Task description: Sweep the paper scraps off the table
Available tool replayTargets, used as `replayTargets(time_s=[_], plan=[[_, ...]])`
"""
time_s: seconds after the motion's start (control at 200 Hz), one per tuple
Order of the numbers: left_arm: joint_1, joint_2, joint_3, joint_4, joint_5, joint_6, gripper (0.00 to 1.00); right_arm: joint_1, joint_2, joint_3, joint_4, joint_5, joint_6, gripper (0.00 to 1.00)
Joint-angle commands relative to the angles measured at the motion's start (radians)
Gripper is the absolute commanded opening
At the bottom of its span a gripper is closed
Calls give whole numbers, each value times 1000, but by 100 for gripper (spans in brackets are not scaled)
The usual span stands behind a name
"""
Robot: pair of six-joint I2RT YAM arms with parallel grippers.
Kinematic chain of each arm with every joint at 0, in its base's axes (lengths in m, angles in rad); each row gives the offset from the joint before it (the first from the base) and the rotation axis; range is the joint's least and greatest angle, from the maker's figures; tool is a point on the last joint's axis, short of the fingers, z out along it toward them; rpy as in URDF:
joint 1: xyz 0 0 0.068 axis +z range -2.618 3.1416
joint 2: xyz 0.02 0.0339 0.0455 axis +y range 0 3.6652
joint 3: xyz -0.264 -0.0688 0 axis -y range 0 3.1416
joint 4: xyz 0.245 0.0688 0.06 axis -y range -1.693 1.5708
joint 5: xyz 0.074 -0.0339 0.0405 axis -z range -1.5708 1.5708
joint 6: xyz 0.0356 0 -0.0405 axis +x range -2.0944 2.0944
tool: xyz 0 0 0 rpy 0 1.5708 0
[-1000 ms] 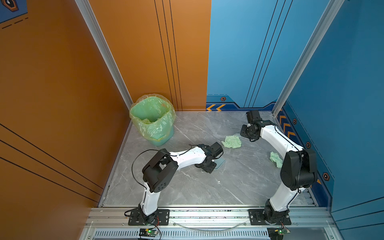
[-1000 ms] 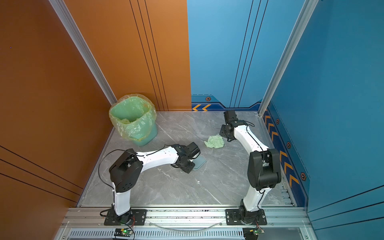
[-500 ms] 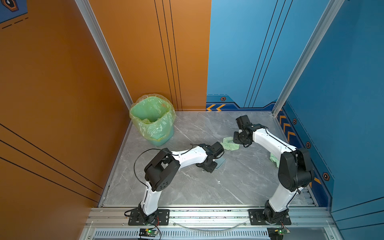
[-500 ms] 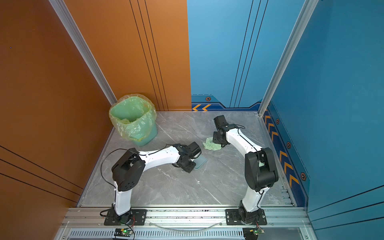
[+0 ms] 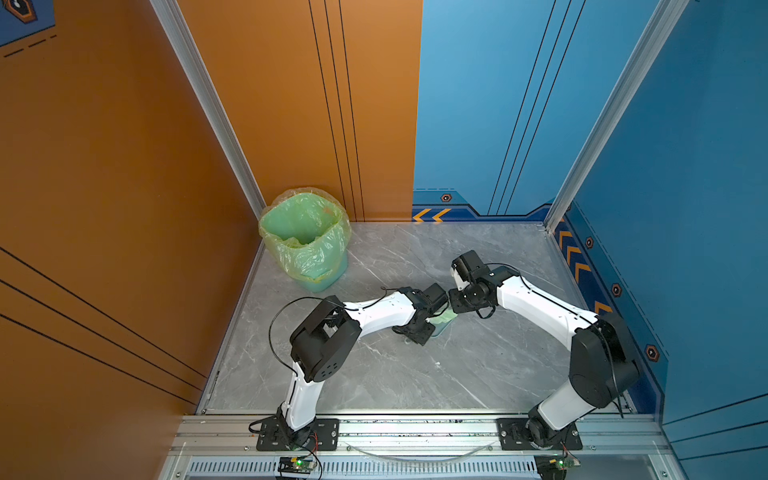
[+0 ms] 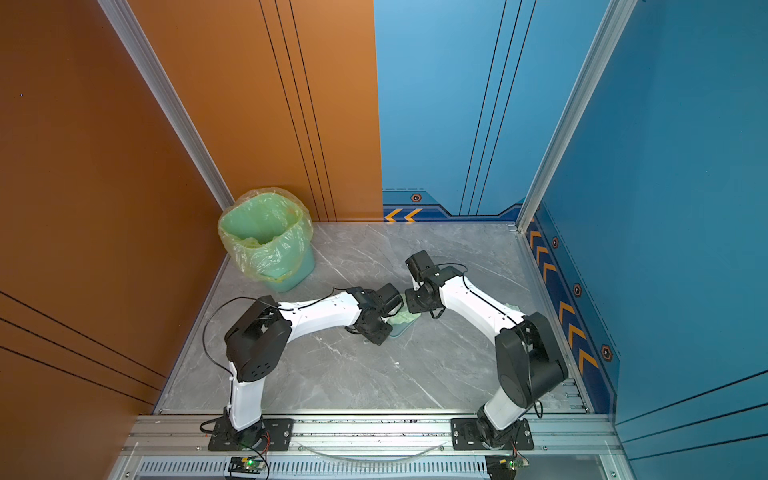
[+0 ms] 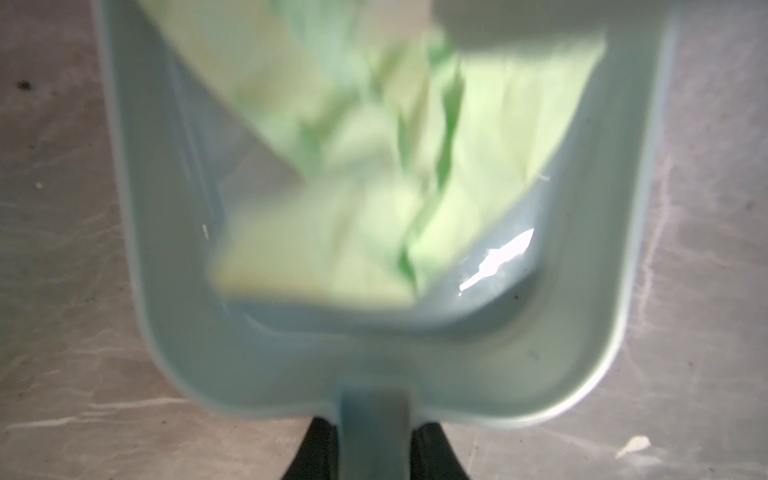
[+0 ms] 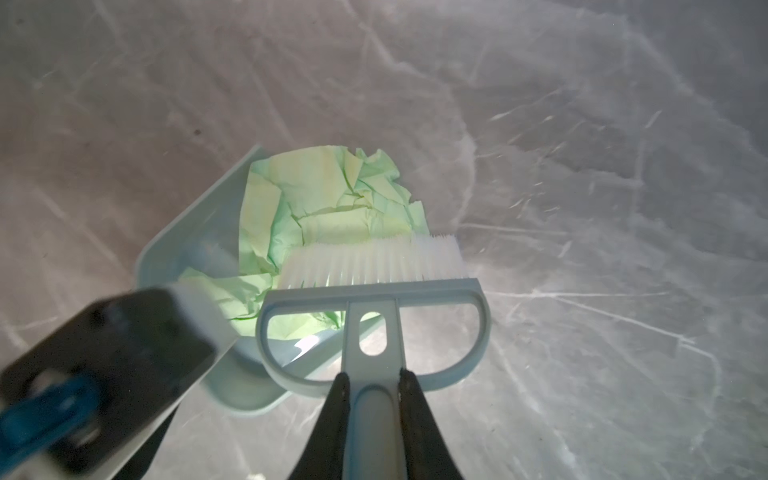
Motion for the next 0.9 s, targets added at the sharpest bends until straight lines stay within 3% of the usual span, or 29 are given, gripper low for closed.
replayTargets(time_s=[0.0, 0.531, 0.761, 0.896], plan=[[-5, 40, 3, -33, -8, 4, 0, -9, -78, -25, -57, -50, -37, 0], [-5, 7, -3, -7, -42, -12, 0, -261, -211, -34, 3, -39, 115, 0], [11, -39, -59, 99, -50, -23, 0, -380, -283, -15, -83, 143, 239, 0], [21, -22, -55, 111, -22, -35, 0, -537, -338, -75, -82, 203, 346, 0]])
